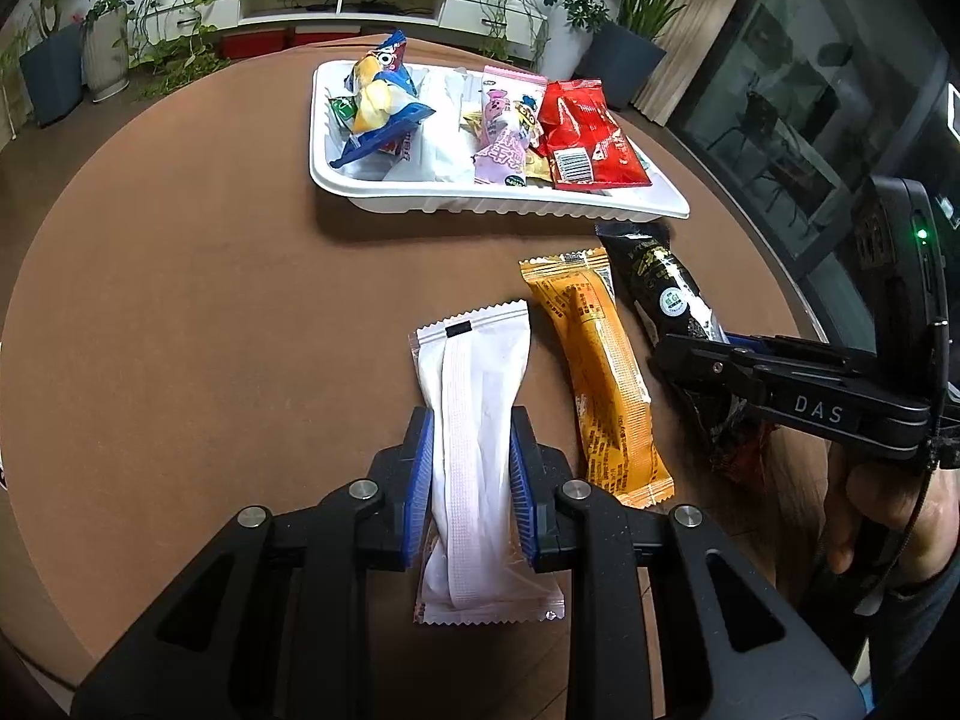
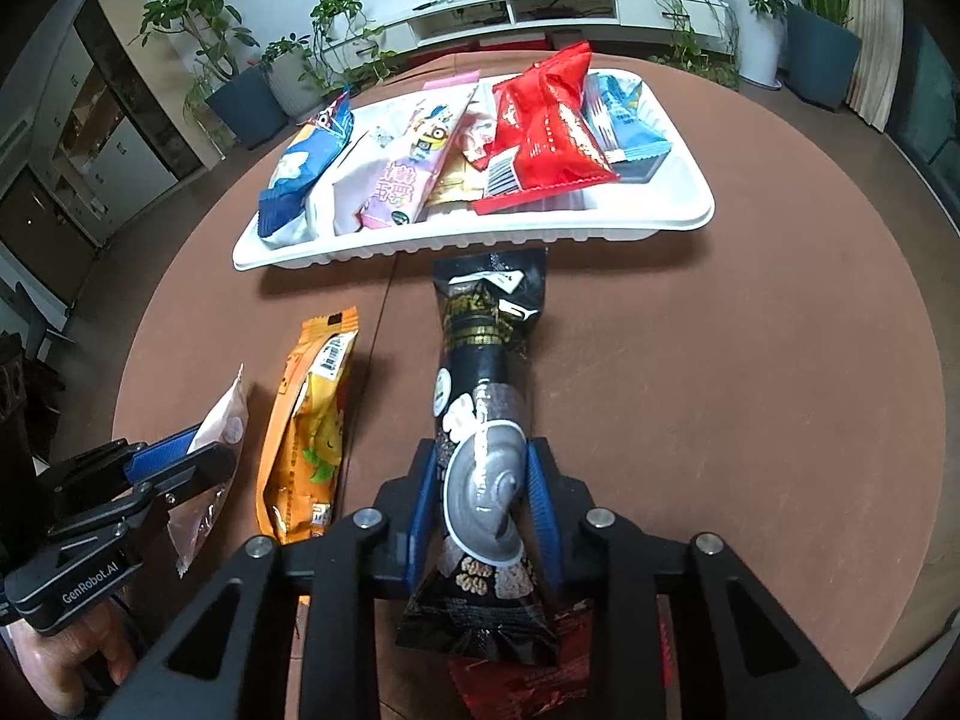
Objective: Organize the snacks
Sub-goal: 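Lift the white packet with the left gripper while the right gripper grasps the black-and-silver packet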
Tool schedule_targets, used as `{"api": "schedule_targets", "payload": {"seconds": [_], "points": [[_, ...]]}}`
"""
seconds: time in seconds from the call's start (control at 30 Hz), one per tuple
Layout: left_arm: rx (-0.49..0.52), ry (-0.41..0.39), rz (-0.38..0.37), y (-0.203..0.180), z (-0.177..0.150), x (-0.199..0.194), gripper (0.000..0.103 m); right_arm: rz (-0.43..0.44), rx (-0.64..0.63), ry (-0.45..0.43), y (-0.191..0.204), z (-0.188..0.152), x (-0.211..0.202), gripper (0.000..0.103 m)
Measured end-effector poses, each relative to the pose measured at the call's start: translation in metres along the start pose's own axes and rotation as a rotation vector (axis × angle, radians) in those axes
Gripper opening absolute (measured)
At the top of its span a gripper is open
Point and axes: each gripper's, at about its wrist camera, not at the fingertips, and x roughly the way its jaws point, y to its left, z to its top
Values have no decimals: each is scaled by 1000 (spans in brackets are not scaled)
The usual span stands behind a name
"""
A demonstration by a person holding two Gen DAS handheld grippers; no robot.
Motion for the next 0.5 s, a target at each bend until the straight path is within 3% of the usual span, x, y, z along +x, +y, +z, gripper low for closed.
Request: {"api": "schedule_targets", "payload": {"seconds": [0.23,0.5], "points": [[-11,2,-17,0,1,1,22,-3,-23,-7,5,1,2,27],[-28,-12,-44,1,5,-3,22,65,24,-23,-3,-2,0,24]]}}
